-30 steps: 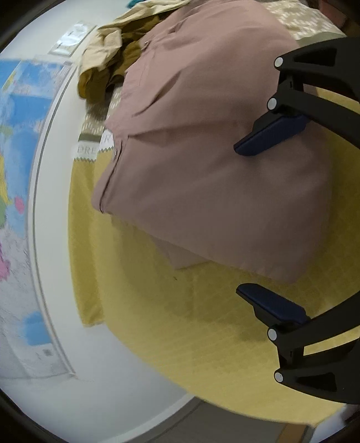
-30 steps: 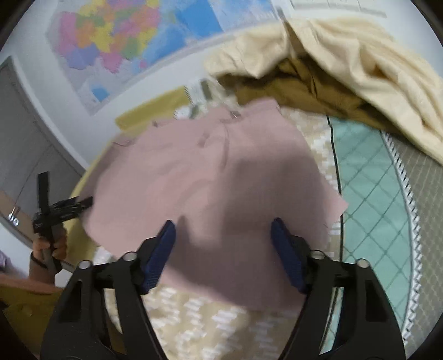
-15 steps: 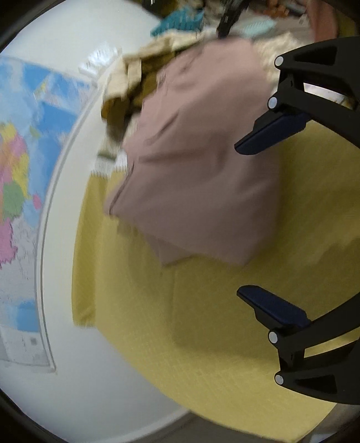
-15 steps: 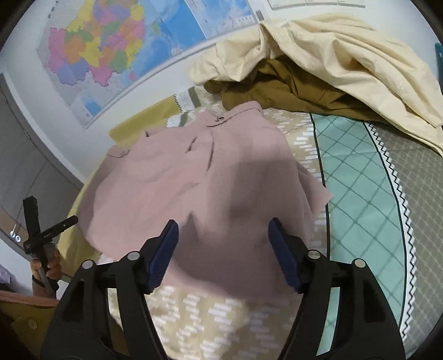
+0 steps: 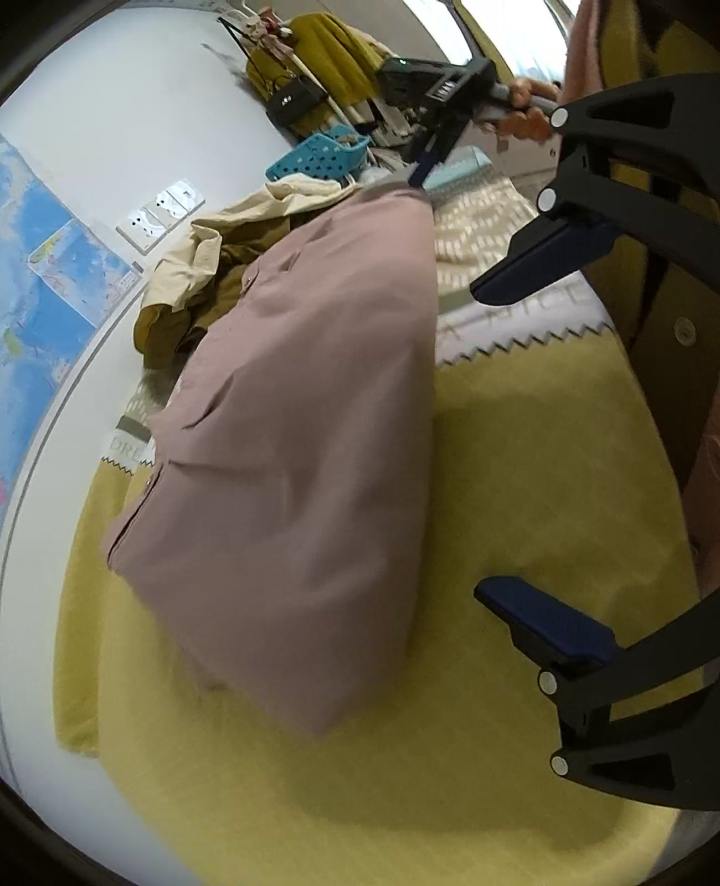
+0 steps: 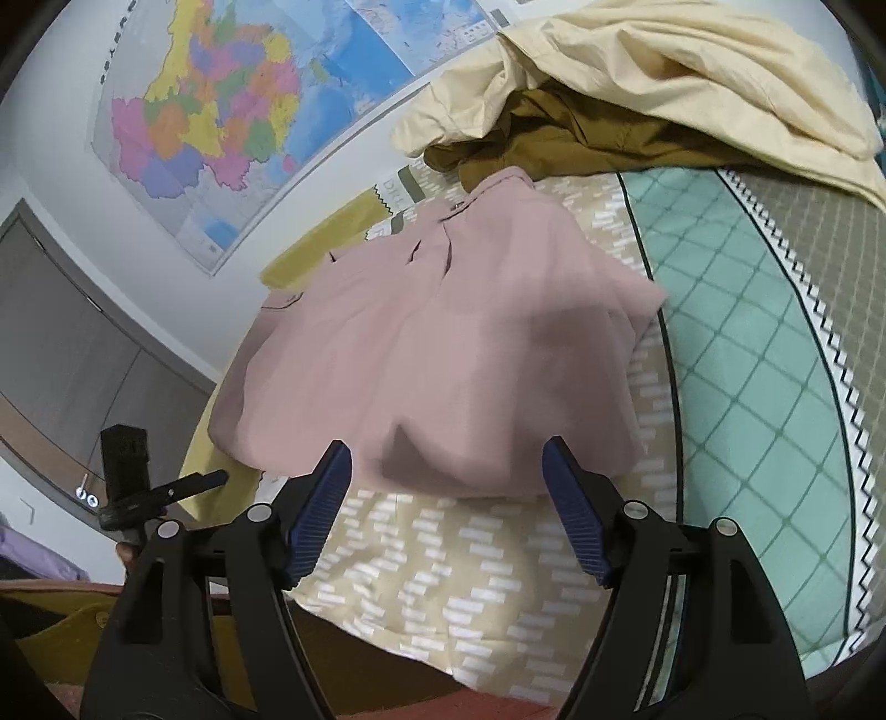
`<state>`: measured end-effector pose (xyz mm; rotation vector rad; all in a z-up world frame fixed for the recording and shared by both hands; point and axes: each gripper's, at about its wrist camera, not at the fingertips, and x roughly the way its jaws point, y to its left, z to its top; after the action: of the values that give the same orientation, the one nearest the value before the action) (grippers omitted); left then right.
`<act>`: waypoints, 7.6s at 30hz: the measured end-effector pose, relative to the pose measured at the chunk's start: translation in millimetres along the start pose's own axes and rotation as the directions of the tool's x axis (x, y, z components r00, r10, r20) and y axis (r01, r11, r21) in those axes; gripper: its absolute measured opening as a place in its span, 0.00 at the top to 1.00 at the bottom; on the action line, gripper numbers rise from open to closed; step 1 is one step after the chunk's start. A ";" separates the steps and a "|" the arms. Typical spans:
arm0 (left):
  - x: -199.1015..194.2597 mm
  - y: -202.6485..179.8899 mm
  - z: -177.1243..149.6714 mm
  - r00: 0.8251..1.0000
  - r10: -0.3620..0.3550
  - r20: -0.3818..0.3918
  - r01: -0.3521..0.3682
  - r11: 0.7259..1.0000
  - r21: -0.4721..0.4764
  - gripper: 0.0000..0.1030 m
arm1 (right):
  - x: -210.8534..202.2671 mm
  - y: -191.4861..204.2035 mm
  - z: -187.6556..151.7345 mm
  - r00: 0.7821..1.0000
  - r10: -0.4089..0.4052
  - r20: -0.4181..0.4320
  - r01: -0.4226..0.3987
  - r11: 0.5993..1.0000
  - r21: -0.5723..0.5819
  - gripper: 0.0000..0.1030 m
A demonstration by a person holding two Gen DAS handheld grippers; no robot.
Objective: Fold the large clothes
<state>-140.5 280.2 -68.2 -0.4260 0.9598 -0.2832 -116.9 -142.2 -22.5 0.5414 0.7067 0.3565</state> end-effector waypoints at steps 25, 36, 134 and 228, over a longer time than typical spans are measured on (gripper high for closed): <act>52.1 3.9 68.2 0.987 -0.102 0.124 0.125 0.973 -0.193 0.07 | 44.7 -0.1 0.3 0.999 0.031 0.032 -0.037 0.976 0.212 0.27; 75.5 -17.2 98.5 0.995 0.079 0.065 -0.072 0.992 -0.102 0.07 | 90.6 3.3 53.8 0.993 -0.037 0.110 0.011 0.975 0.222 0.10; -61.6 277.3 258.7 0.724 0.659 0.204 -0.570 0.738 -0.361 0.74 | 373.1 194.3 199.6 0.856 0.368 -0.362 -0.391 0.920 0.010 0.26; 1.1 96.9 191.1 0.754 0.592 0.286 -0.603 0.796 -0.056 0.07 | 337.9 286.2 160.8 0.987 0.040 -0.157 -0.124 0.810 -0.573 0.42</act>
<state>24.4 407.9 -18.8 -0.0958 0.7510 0.3446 198.0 195.5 71.3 -0.0427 0.6643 0.6704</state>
